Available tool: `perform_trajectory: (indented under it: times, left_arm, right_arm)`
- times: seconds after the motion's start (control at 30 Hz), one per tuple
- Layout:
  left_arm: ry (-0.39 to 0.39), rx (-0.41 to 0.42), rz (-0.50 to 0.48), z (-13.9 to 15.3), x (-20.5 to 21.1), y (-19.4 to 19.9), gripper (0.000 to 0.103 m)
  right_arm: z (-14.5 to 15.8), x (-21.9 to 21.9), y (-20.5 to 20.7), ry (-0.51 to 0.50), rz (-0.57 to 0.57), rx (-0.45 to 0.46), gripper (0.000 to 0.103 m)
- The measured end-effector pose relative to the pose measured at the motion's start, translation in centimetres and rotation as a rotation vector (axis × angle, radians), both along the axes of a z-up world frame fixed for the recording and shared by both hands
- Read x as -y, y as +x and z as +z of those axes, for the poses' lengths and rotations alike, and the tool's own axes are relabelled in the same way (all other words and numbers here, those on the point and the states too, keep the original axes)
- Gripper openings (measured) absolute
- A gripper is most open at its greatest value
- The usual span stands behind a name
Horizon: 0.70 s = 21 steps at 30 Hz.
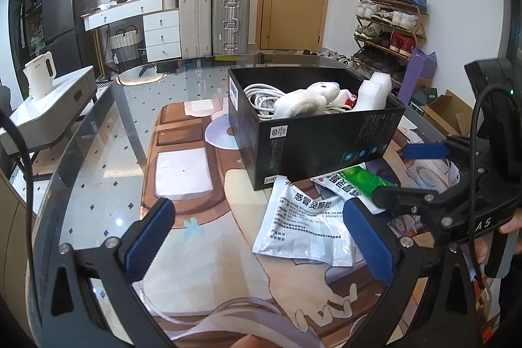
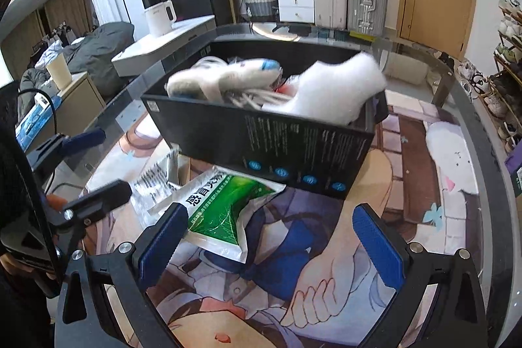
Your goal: Organize soft objects
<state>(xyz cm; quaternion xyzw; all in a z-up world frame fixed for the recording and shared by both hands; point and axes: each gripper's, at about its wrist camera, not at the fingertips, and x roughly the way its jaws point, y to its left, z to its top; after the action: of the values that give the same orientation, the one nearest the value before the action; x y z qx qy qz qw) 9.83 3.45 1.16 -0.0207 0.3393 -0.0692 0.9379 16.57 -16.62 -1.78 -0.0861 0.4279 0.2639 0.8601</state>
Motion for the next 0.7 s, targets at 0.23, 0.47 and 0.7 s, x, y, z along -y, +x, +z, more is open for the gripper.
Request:
perform_trajectory:
  times: [0.23, 0.47, 0.7]
  left_arm:
    - [-0.031, 0.005, -0.009, 0.0, -0.5, -0.2, 0.103]
    - [-0.081, 0.007, 0.002, -0.1, -1.3, -0.2, 0.103]
    - [-0.104, 0.004, 0.005, -0.1, -1.8, -0.2, 0.103]
  right_arm:
    - [-0.5, -0.7, 0.1, 0.019, 0.012, -0.025, 0.102]
    - [-0.5, -2.3, -0.1, 0.032, 0.044, -0.042, 0.102]
    - [-0.9, -4.0, -0.1, 0.000, 0.057, -0.039, 0.102]
